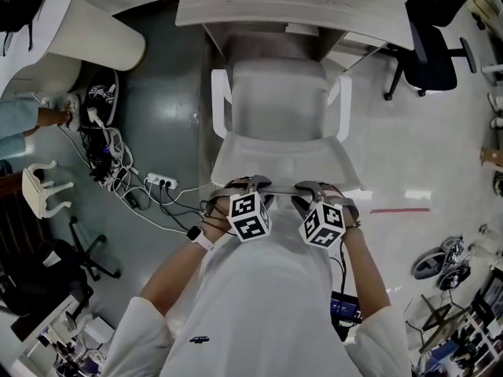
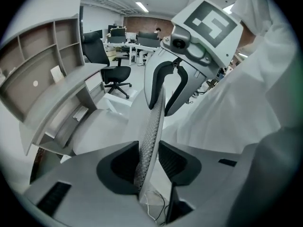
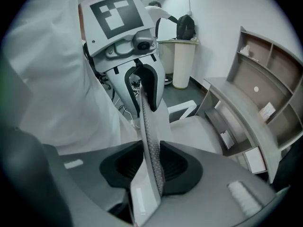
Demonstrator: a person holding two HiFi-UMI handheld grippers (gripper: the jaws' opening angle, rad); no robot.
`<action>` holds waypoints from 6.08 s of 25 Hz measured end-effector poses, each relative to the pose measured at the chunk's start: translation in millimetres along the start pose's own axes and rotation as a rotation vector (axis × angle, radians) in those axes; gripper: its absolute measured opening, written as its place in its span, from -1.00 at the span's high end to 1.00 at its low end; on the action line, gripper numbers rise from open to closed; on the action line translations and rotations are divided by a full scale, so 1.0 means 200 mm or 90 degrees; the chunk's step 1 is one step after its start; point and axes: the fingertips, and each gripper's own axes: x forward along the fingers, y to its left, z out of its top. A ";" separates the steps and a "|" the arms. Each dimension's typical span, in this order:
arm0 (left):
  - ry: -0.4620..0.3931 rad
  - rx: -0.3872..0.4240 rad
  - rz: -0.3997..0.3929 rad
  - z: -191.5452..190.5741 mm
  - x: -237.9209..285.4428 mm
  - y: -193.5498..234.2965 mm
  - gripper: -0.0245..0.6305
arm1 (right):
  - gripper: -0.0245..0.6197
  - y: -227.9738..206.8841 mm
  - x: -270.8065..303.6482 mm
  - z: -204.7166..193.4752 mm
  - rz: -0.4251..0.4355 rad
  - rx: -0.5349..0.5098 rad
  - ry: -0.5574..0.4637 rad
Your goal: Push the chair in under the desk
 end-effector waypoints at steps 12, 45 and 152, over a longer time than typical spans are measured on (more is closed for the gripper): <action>0.015 0.031 0.015 0.01 0.00 0.01 0.55 | 0.58 -0.02 0.01 0.00 -0.014 -0.033 0.023; -0.010 -0.003 0.060 0.09 -0.02 0.44 0.54 | 0.54 -0.44 0.07 0.14 -0.076 -0.020 -0.027; -0.023 -0.120 0.157 0.37 0.02 0.86 0.49 | 0.46 -0.99 0.05 0.12 -0.135 -0.074 -0.035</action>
